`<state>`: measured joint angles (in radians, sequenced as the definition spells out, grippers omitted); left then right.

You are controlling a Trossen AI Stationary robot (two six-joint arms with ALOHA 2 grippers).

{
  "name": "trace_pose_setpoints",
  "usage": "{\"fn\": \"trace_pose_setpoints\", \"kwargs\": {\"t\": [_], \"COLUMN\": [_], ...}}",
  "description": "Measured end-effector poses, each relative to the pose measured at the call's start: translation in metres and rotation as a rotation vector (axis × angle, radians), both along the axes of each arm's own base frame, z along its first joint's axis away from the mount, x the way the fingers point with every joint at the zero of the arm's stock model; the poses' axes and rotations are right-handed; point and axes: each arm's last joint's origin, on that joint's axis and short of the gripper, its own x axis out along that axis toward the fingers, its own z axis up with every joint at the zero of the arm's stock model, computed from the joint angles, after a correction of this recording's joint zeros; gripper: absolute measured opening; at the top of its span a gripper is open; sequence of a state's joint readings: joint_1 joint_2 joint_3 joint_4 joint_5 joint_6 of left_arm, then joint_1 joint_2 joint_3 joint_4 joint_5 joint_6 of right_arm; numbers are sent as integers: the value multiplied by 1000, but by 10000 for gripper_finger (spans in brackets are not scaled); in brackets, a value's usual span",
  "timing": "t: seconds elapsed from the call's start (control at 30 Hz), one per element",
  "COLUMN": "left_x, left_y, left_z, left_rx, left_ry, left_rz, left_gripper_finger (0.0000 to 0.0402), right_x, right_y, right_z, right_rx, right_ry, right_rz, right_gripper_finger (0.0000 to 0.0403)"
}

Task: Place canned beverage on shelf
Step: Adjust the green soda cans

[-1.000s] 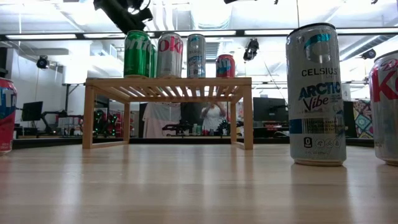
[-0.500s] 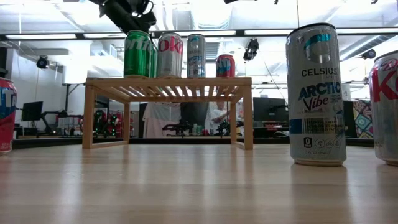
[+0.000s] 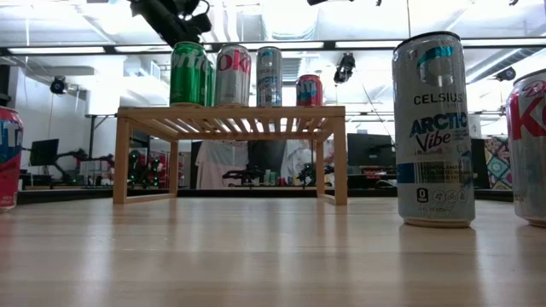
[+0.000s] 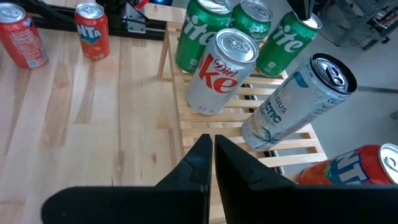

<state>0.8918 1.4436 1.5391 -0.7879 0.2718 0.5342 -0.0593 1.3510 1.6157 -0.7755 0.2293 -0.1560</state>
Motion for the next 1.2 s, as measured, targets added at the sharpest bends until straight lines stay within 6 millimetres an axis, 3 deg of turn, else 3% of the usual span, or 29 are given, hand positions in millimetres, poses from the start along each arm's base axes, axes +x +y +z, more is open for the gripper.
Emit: {"fn": "trace_pose_setpoints", "kwargs": {"t": [0.23,0.43,0.67,1.0,1.2], "left_x": [-3,-13,-28,-32,-31], "left_y": [-4,-19,-59,-88,-86], "left_z": [3,18,33,8,-12], "left_rx": [-25,-32,-182,-261,-242], "left_ry": [-17,-87,-251,-231,-212], "left_rz": [26,19,-261,-294,-176], "left_gripper_finger": [0,0,0,0,0], "right_x": [0,0,0,1,4], "right_y": [0,0,0,0,0], "right_z": [0,0,0,-1,-3], "right_rx": [1,-3,-8,0,1], "right_ry": [0,1,0,0,9], "right_rz": [-1,2,5,1,1], "right_gripper_finger": [9,9,9,9,9]}}
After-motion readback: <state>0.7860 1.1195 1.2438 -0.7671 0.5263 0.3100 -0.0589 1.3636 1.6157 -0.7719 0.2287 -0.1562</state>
